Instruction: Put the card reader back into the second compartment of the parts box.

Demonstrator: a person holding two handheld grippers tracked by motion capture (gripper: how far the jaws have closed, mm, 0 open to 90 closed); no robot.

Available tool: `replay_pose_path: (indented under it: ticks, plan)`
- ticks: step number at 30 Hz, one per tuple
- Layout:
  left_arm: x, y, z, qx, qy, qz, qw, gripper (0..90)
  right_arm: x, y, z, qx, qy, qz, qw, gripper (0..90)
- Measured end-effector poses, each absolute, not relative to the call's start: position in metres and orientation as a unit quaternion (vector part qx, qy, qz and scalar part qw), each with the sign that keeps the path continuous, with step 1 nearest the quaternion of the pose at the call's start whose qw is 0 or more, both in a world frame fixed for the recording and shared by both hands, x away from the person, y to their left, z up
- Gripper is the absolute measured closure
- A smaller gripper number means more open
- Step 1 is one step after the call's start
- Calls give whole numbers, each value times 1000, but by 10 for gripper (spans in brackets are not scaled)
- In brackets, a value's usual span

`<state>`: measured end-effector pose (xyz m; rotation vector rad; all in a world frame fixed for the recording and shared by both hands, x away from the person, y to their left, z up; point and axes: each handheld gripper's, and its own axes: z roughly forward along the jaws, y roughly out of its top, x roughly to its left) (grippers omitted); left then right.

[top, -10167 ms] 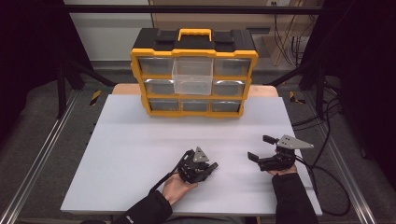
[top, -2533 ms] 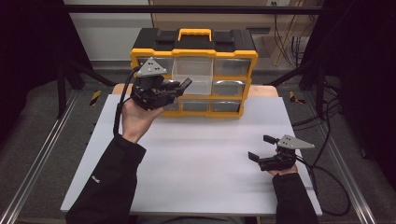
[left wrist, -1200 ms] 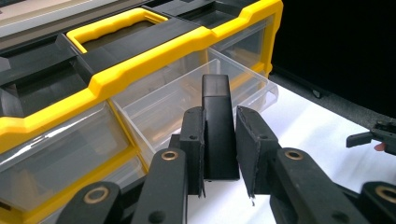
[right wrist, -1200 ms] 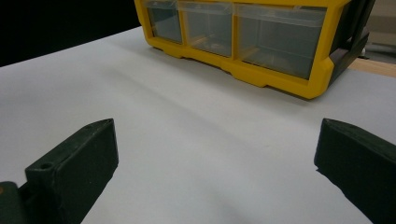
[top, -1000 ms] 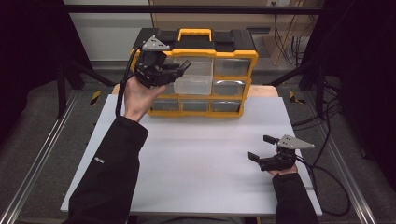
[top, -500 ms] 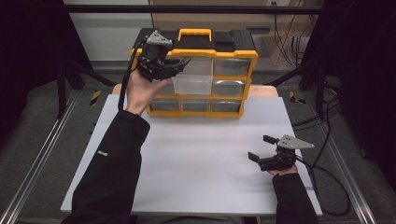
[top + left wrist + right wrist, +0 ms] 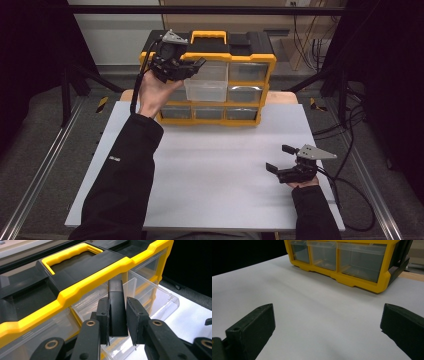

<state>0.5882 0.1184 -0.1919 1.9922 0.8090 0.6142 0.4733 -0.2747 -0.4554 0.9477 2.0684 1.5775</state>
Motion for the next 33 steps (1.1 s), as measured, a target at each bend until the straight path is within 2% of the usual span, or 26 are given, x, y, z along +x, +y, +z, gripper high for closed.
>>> replay_pose_path:
  ticks: [33]
  plan:
    - [599,117,-209,815,322,239,419,721,473,-274,-456,336,735,560,184,3]
